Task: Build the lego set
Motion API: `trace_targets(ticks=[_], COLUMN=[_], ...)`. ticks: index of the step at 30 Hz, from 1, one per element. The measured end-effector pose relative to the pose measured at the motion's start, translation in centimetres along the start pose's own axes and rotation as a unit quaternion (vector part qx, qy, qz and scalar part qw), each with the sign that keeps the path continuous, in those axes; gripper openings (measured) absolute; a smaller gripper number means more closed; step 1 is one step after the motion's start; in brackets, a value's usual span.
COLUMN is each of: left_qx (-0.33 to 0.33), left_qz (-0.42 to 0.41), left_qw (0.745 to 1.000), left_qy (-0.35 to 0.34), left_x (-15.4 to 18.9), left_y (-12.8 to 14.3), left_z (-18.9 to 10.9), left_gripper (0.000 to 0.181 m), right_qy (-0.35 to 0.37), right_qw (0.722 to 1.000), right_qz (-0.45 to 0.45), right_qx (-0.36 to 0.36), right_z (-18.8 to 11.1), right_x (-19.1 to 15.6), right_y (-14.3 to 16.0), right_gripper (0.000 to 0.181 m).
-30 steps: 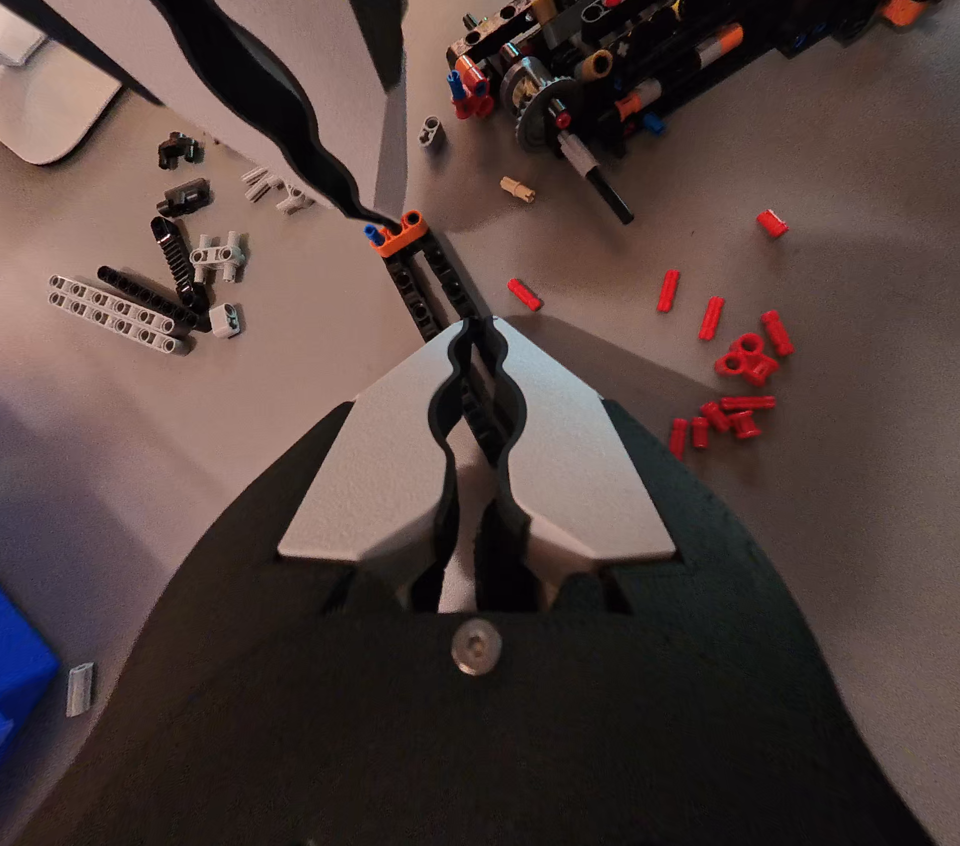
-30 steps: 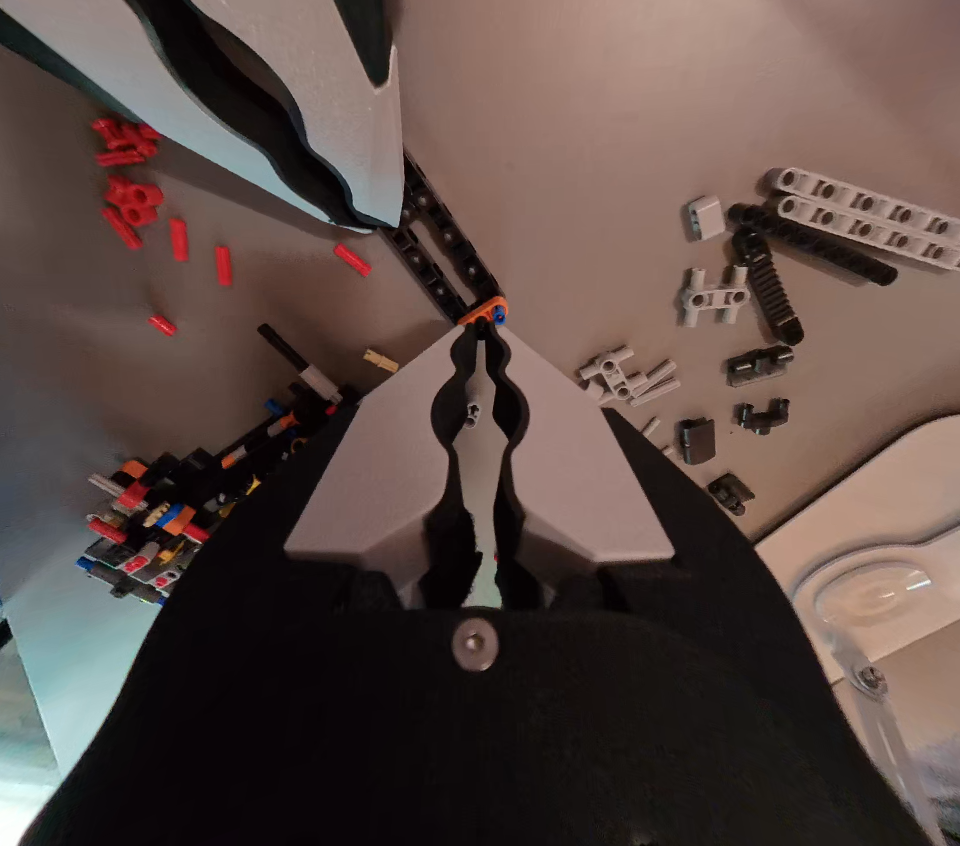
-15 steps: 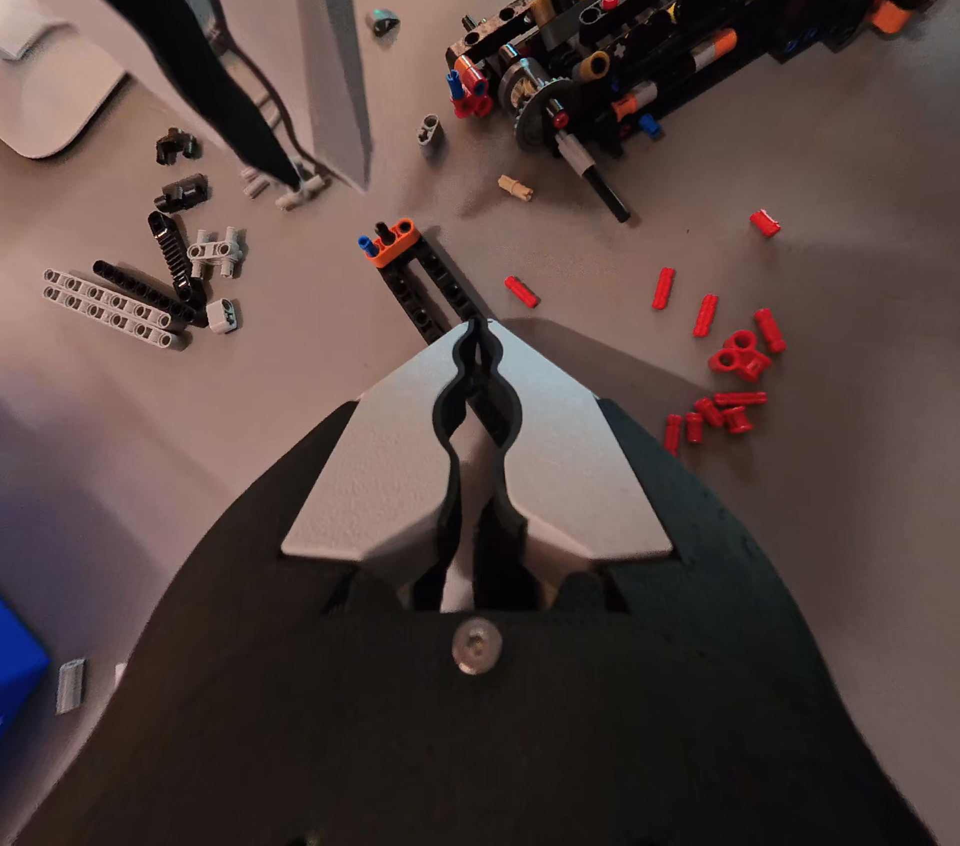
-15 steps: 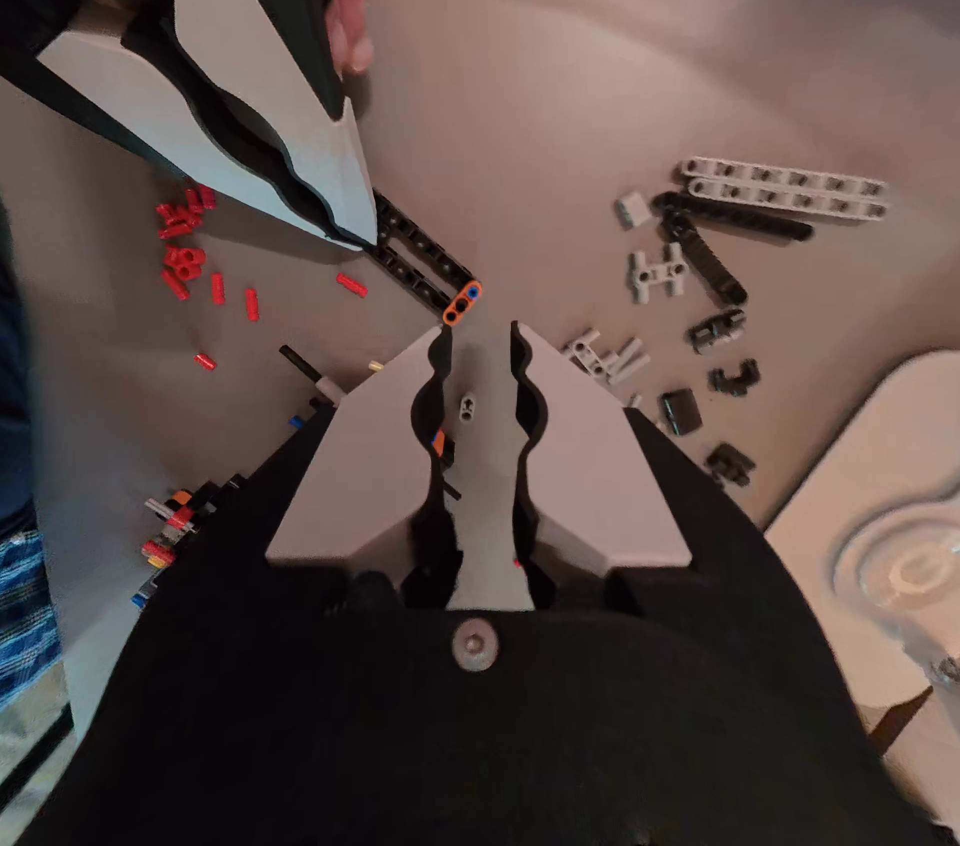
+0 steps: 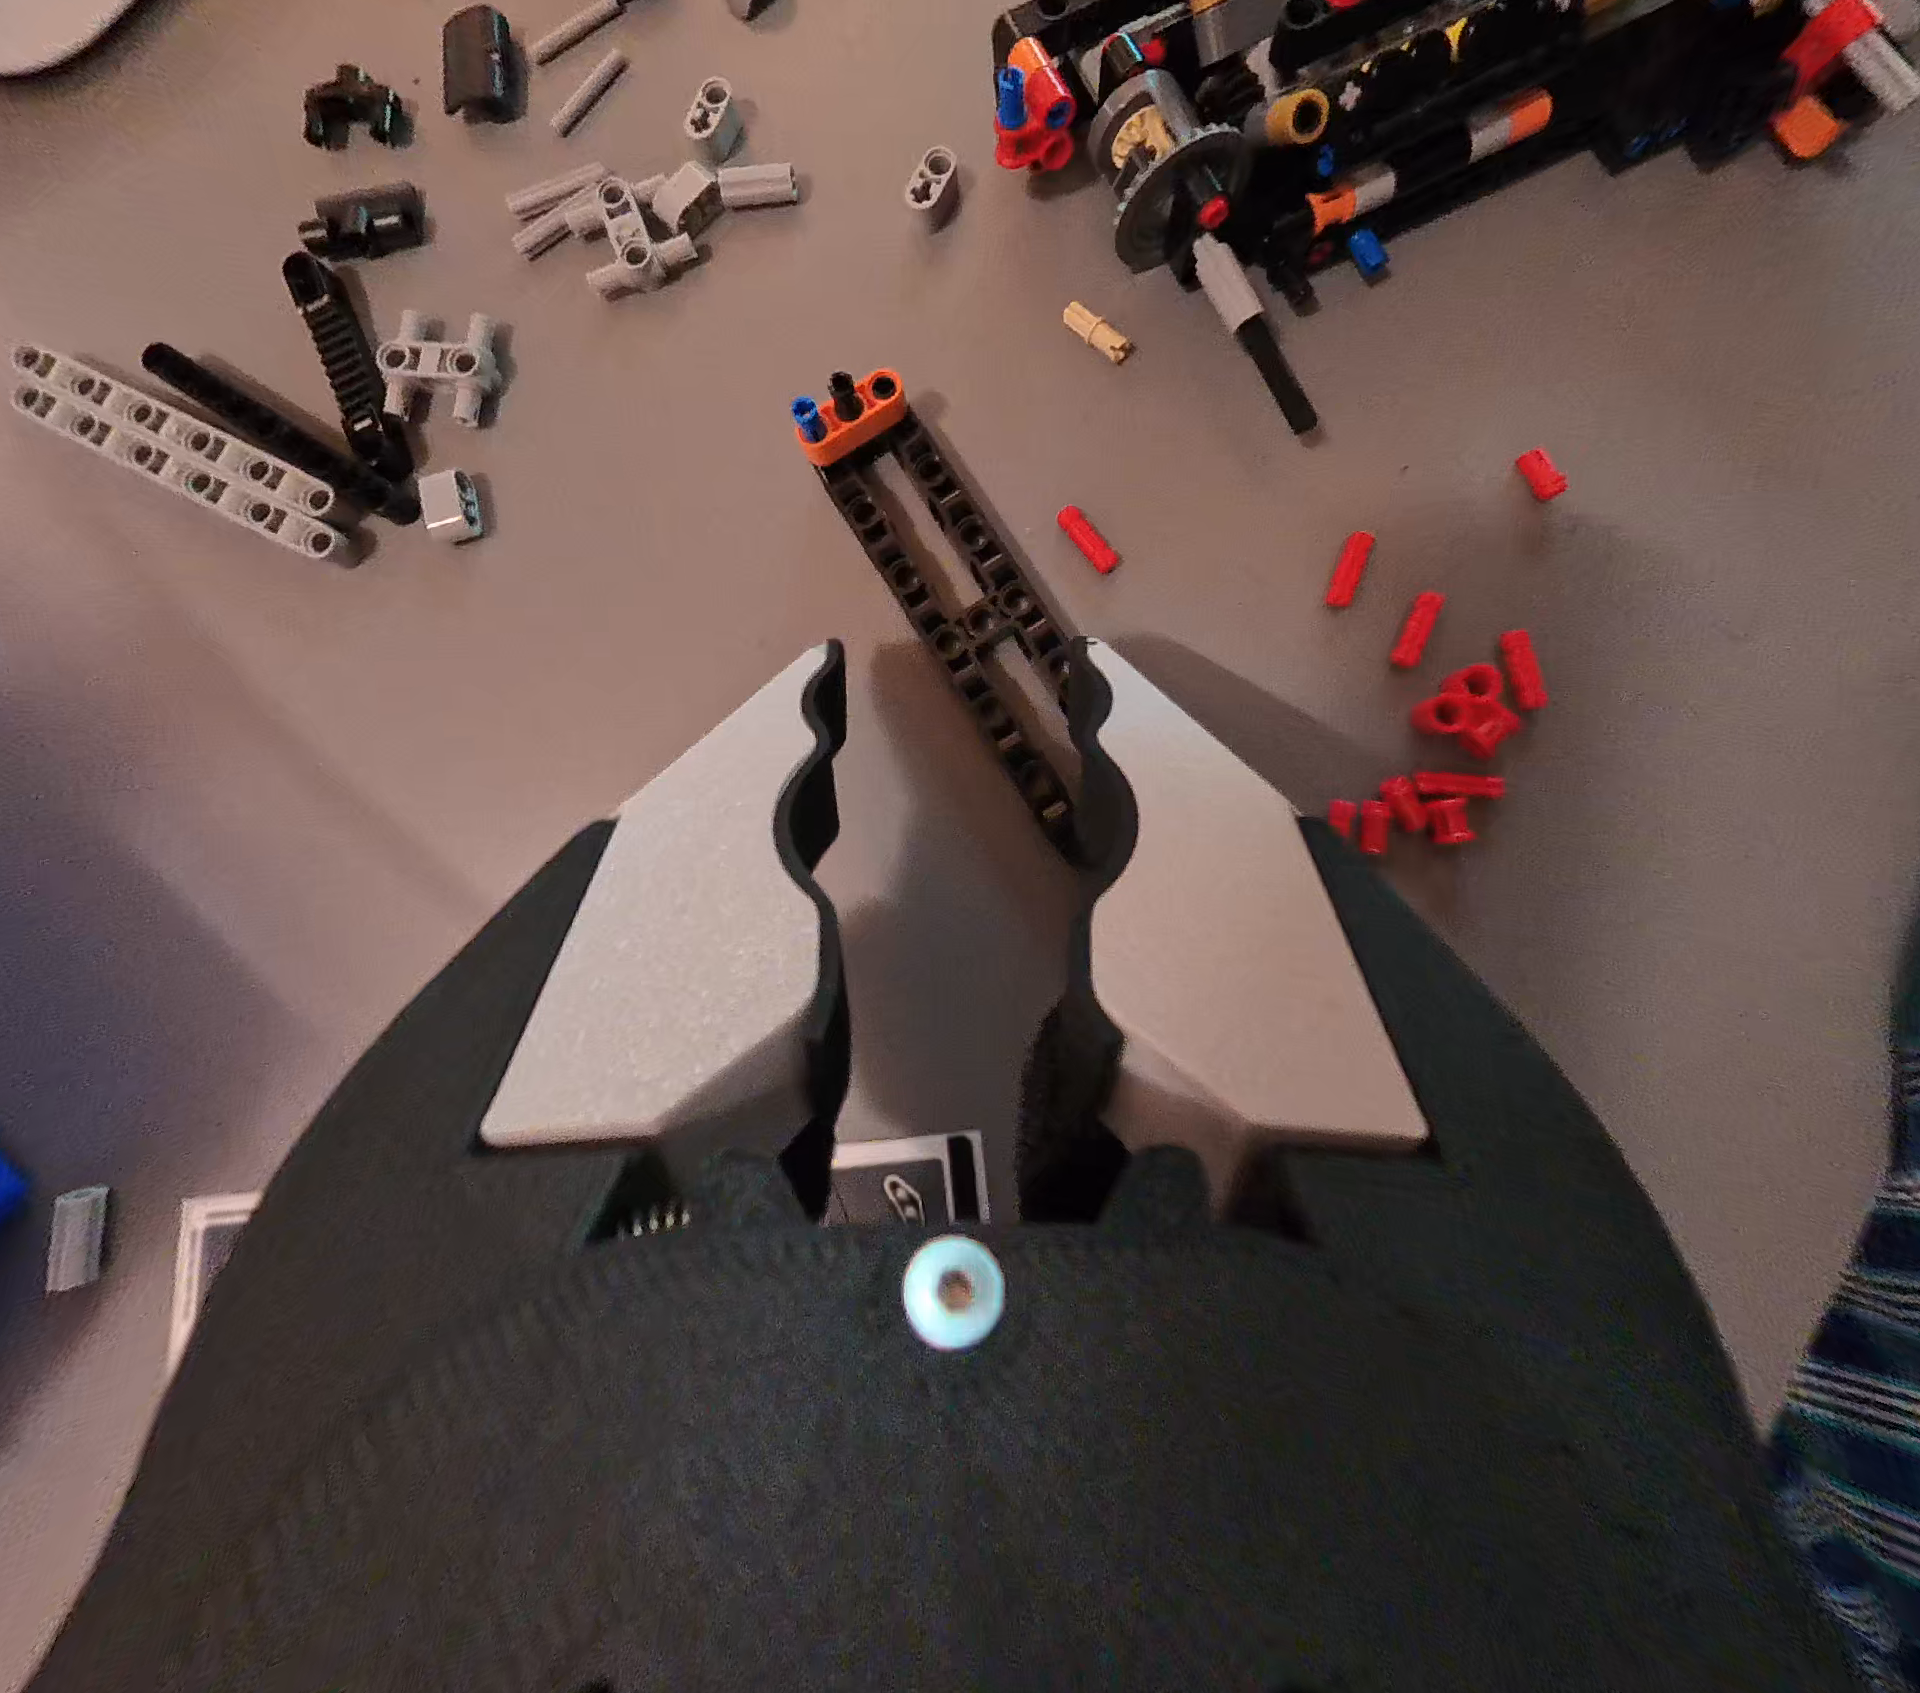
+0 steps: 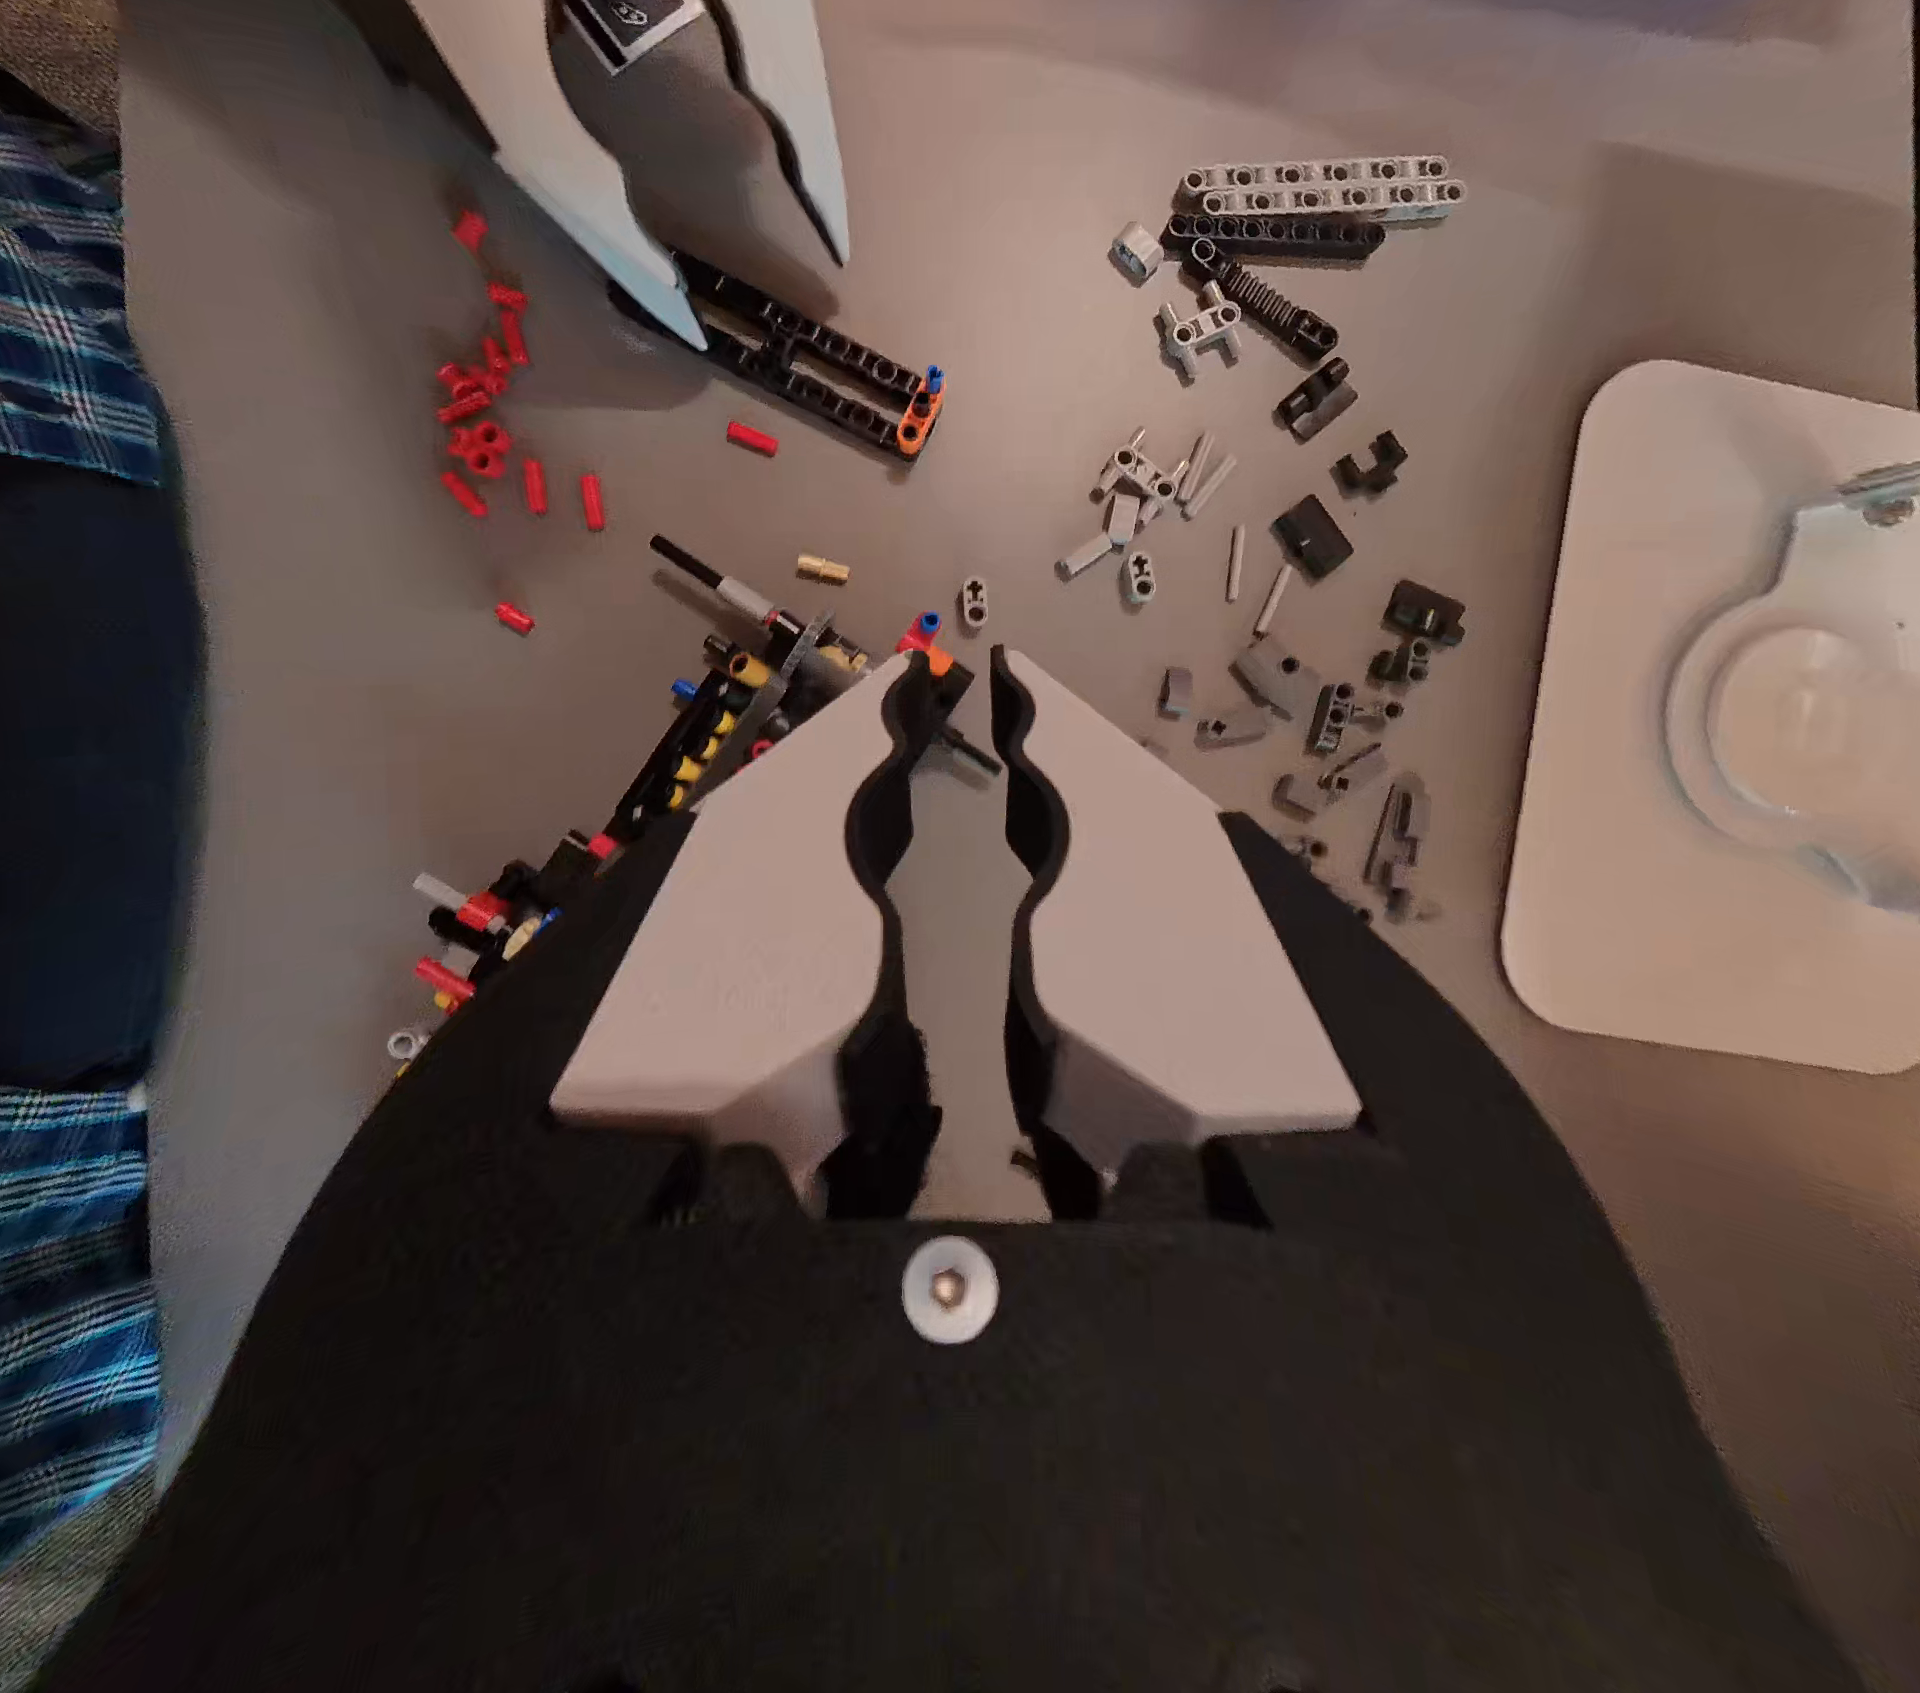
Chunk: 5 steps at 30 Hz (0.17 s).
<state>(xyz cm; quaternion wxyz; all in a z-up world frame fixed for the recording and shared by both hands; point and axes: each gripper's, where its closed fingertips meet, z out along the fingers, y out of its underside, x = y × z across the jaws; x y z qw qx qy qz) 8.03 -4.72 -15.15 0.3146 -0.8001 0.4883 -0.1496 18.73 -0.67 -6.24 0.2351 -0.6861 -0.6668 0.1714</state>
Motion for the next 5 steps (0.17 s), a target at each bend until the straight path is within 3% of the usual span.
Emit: trace_targets(ticks=[1, 5], left_qx=[-0.001, -0.005], left_qz=[-0.013, -0.032], left_qw=[1.000, 0.999], left_qy=[0.004, 0.006], left_x=[-0.1, -0.1], left_y=[-0.1, -0.4], left_z=[-0.1, -0.6], left_gripper=[0.045, 0.048], right_qy=[0.005, 0.021], right_qw=[1.000, 0.999], right_qz=[-0.004, -0.008], right_qx=[0.007, 0.034], right_z=[-0.3, -1.2], right_x=[-0.2, -0.9], right_y=[0.4, 1.9], right_gripper=[0.008, 0.006])
